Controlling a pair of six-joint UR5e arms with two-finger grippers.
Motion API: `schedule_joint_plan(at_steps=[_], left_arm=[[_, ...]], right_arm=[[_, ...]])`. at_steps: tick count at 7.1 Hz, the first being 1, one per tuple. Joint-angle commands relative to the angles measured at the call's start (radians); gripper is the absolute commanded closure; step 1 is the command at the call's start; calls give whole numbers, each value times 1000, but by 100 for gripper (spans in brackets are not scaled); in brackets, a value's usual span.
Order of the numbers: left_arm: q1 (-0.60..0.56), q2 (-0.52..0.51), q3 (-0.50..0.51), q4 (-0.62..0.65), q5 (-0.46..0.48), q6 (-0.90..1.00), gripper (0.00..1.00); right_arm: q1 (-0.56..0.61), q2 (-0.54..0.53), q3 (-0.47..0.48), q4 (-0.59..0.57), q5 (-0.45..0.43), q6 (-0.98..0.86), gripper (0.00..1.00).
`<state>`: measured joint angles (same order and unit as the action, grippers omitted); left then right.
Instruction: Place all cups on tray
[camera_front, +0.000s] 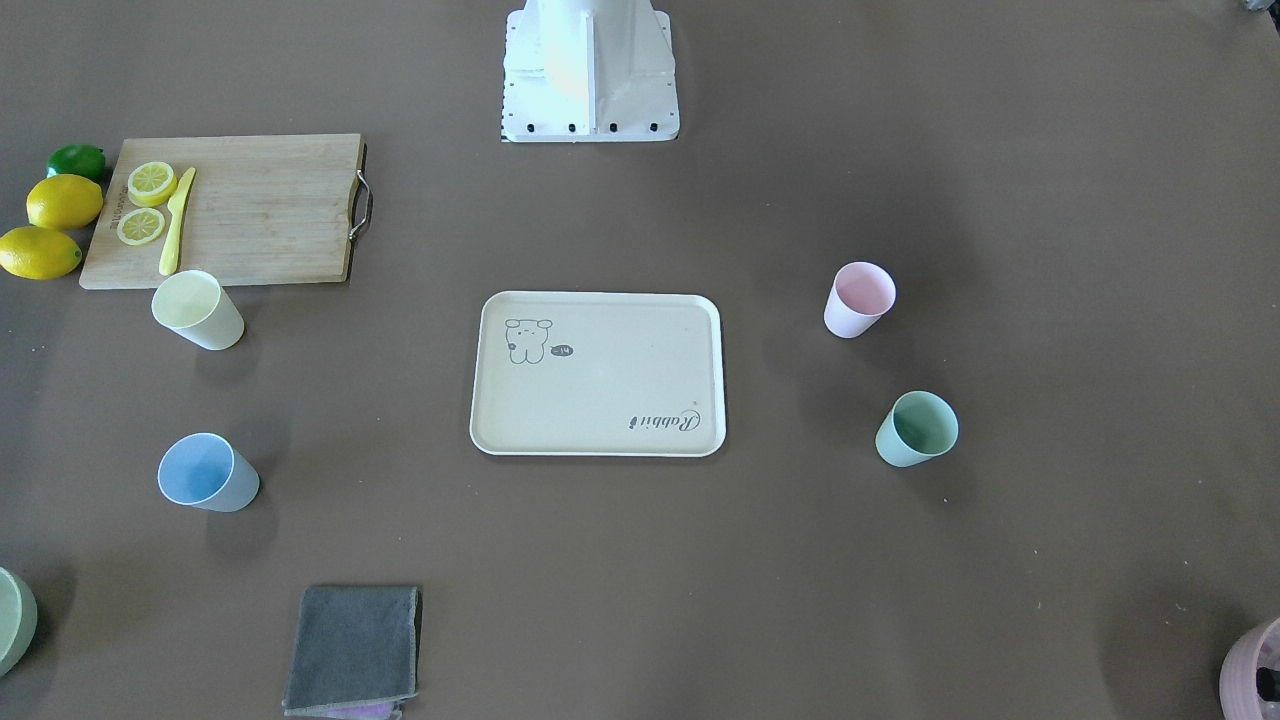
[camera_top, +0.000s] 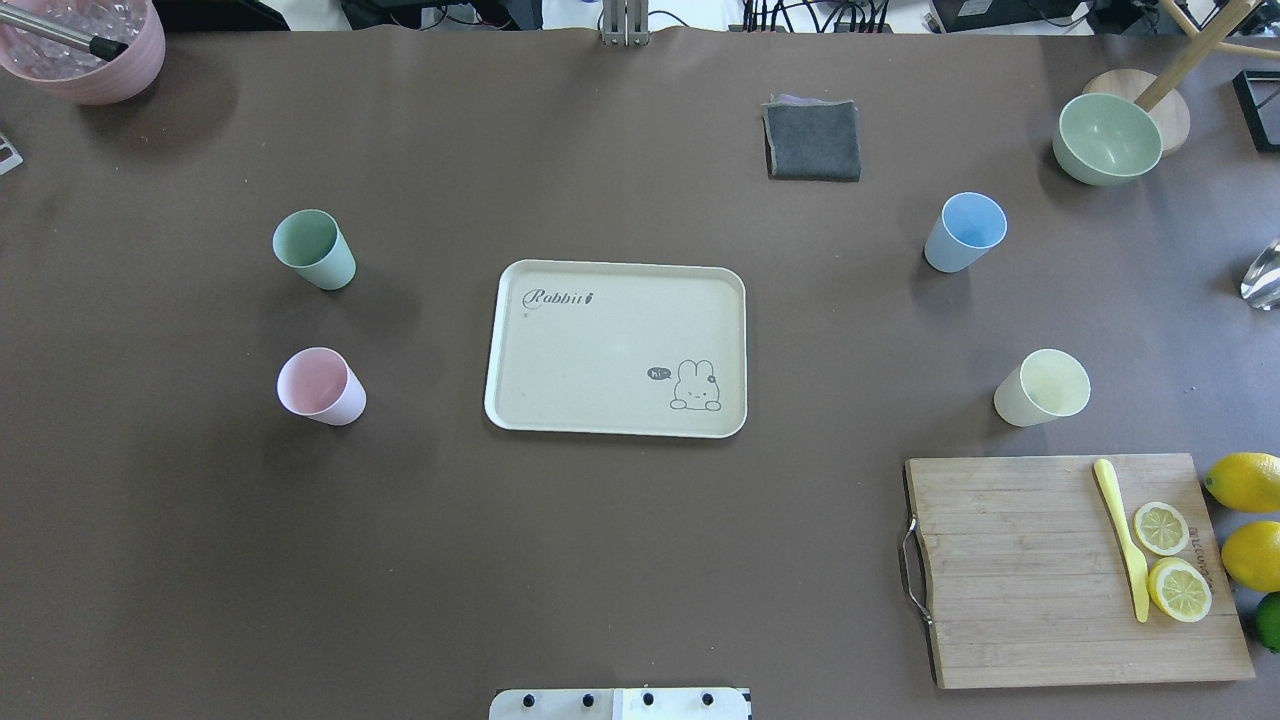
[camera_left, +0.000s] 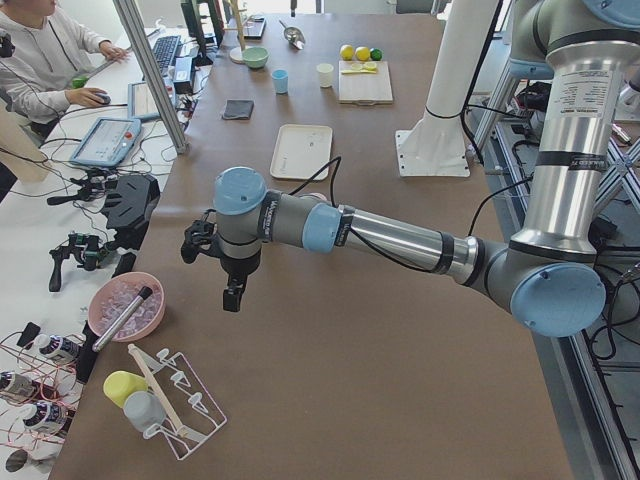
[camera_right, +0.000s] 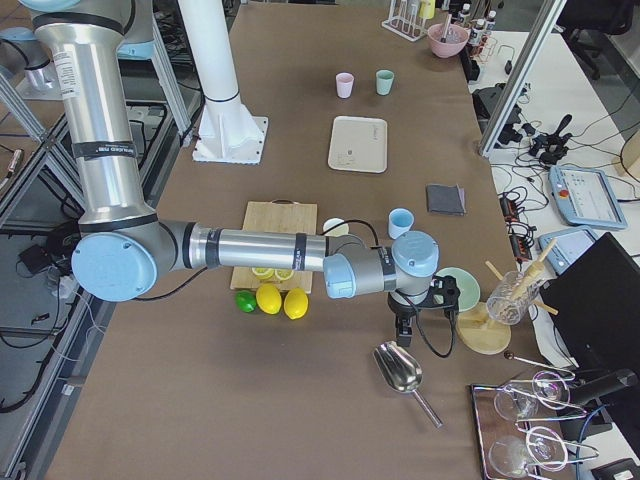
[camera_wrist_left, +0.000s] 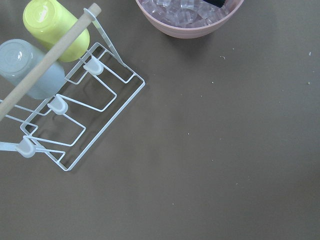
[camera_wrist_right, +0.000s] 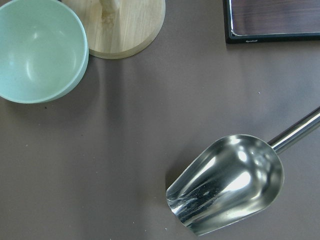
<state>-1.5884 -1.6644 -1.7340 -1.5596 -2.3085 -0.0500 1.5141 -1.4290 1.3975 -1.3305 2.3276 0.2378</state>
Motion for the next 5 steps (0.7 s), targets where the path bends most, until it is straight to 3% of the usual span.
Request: schedule_joint_plan(at_steps=[1,5], left_arm=[[33,18,-12,-7,0,1,3],[57,38,-22,-8,-42,-7,3]], right_arm=[[0,-2,0,5,1,0,0],[-11,-31,-14,63,41,6,0]])
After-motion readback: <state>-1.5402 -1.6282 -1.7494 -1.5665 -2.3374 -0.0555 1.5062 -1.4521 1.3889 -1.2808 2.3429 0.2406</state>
